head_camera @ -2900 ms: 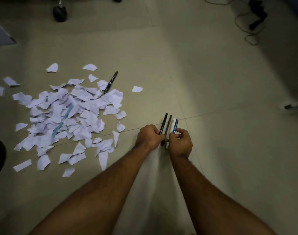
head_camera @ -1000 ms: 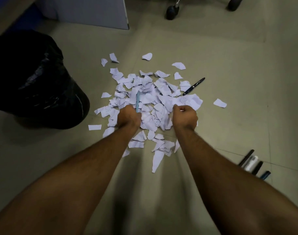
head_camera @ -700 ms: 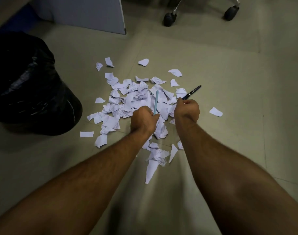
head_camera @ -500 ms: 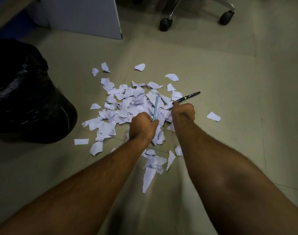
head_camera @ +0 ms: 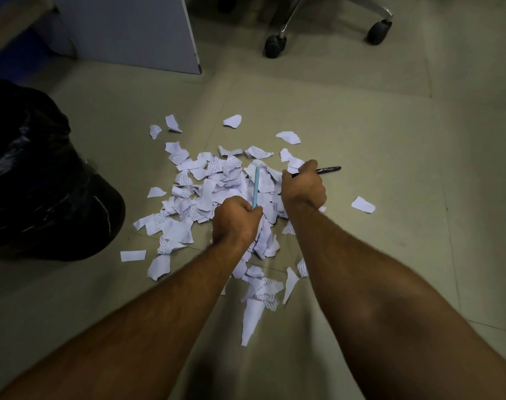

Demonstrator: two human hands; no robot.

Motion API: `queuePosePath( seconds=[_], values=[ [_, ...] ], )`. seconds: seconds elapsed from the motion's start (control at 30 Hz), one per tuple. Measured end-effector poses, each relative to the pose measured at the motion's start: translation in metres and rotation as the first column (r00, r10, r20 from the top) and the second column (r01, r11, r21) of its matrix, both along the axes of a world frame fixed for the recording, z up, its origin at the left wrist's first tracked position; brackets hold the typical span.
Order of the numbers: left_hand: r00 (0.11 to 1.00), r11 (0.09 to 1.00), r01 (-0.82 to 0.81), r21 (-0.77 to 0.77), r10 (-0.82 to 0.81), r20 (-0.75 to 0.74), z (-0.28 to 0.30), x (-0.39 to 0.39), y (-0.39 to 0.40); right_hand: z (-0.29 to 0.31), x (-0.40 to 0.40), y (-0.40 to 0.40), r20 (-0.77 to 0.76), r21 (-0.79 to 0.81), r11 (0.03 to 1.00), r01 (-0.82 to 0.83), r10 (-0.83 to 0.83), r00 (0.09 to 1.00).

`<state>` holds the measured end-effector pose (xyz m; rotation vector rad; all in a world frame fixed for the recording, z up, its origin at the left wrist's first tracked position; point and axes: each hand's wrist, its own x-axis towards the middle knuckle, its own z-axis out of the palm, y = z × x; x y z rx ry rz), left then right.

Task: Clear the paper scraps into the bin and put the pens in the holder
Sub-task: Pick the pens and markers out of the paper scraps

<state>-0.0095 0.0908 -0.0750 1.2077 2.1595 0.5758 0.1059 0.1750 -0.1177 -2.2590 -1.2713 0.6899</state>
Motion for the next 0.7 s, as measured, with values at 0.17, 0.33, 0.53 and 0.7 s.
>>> queuePosePath(
  seconds=[0.17, 0.33, 0.53, 0.7],
  values=[
    [1.0, 1.0, -0.002, 0.01, 0.002, 0.024, 0.001, 0.002, 0.001, -0.014, -0.002, -0.002, 0.029, -0.063, 0.991, -0.119, 0.121, 0.992],
    [0.999, 1.0, -0.015, 0.019, 0.014, 0.041, 0.0, -0.001, -0.003, -0.017, -0.008, -0.01, 0.165, -0.104, 0.971, -0.215, 0.23, 0.959],
    [0.996, 0.999, -0.033, 0.005, 0.032, 0.084, -0.005, 0.002, -0.019, -0.011, -0.018, -0.032, 0.126, 0.017, 0.985, -0.171, 0.168, 0.978],
    [0.993, 1.0, -0.012, 0.015, 0.01, 0.118, 0.001, 0.003, -0.025, 0.008, -0.025, -0.071, -0.037, 0.066, 0.997, -0.03, 0.032, 0.999]
  ],
)
